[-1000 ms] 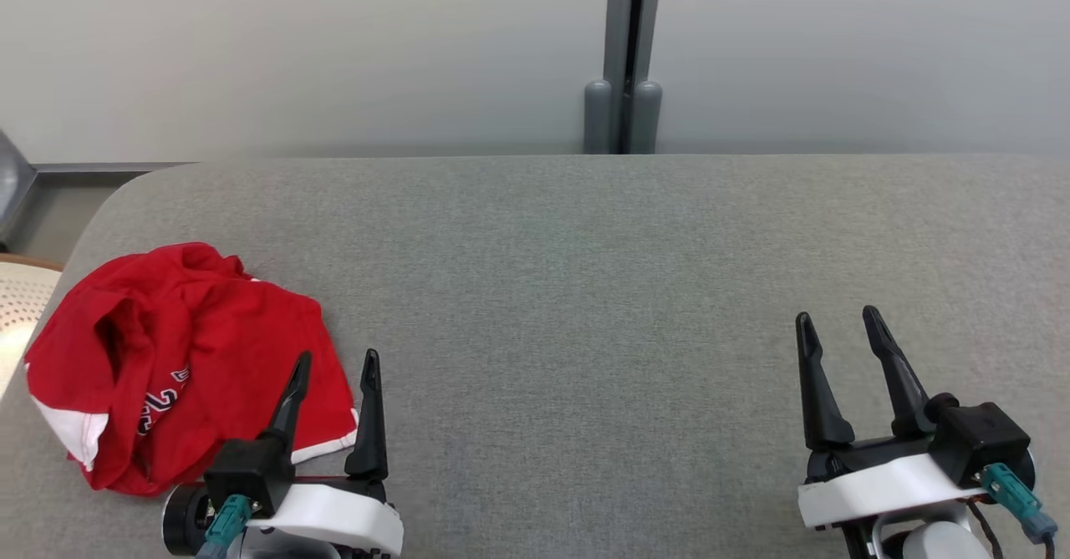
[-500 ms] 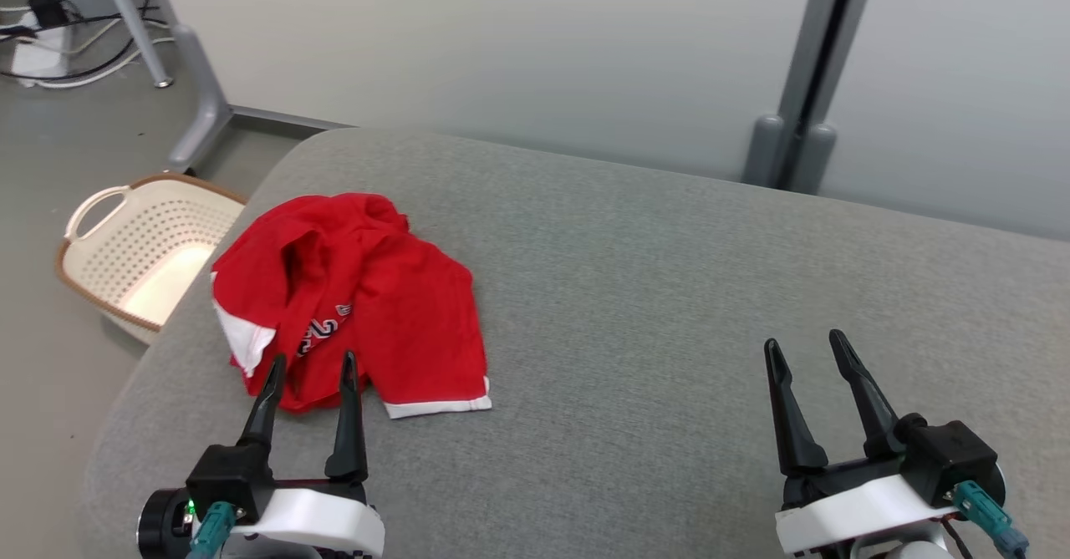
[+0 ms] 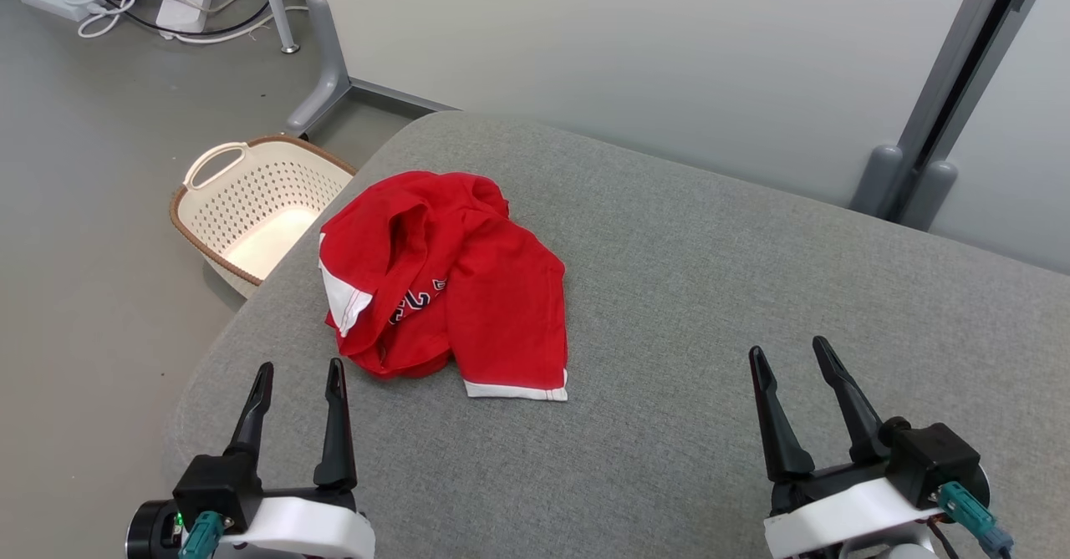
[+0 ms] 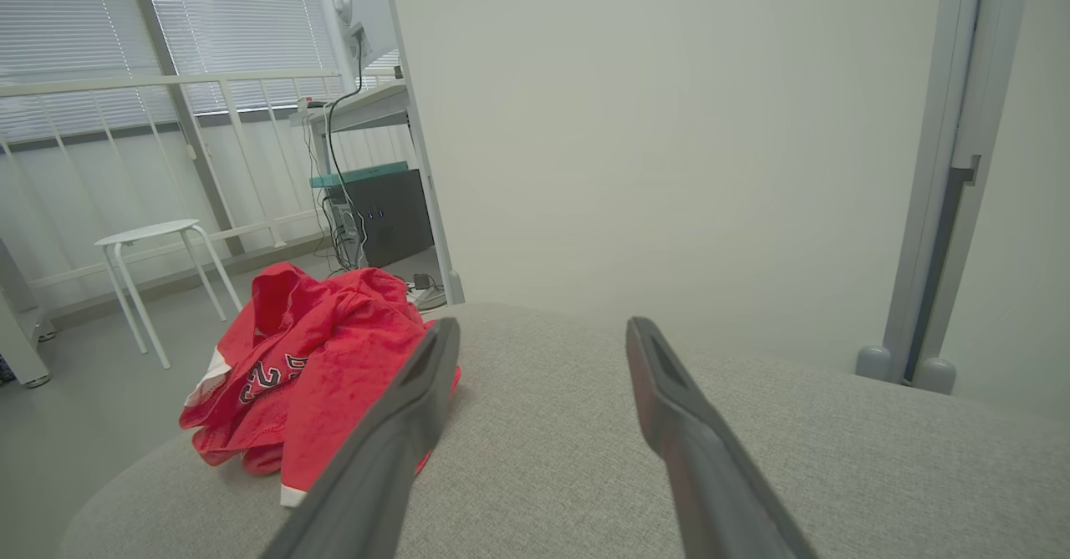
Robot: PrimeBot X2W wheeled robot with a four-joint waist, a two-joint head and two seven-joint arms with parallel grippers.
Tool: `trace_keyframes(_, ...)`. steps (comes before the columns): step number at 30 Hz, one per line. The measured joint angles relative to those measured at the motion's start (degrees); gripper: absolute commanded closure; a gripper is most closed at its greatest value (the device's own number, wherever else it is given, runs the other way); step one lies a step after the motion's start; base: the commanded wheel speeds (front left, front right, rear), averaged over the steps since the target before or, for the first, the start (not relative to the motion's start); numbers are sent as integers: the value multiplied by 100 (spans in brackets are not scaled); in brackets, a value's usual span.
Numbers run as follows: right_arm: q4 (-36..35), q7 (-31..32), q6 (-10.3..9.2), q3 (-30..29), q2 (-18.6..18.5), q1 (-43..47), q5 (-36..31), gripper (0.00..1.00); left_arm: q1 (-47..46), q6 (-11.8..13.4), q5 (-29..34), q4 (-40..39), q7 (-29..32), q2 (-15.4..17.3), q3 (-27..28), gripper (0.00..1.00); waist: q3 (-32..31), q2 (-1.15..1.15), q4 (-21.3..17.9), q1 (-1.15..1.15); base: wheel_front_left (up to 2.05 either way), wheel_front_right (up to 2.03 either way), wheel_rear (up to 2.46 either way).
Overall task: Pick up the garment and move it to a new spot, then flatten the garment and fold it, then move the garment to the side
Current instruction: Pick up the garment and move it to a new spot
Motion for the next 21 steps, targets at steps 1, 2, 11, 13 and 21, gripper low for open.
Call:
trace_keyframes(1,14,0,0,0,-2,-3,-2,0,0,7,0,-9,0,-1,-2,0,2,0,1,0,0,0,0)
trace_keyframes(2,19,0,0,-1,-2,-3,-11,0,0,21,0,-16,0,0,-1,0,1,0,0,0,0,0,0)
trace_keyframes(11,13,0,0,-70,-2,-6,13,0,-31,7,-210,-81,0,2,132,0,76,0,-88,0,0,0,0)
trace_keyframes(13,5,0,0,-68,1,-23,-23,0,-83,-10,-165,-47,0,0,193,0,142,0,-138,0,0,0,0)
trace_keyframes(21,-57,0,0,-218,0,-239,-315,0,-699,-404,-32,408,0,8,553,0,625,0,-373,0,0,0,0)
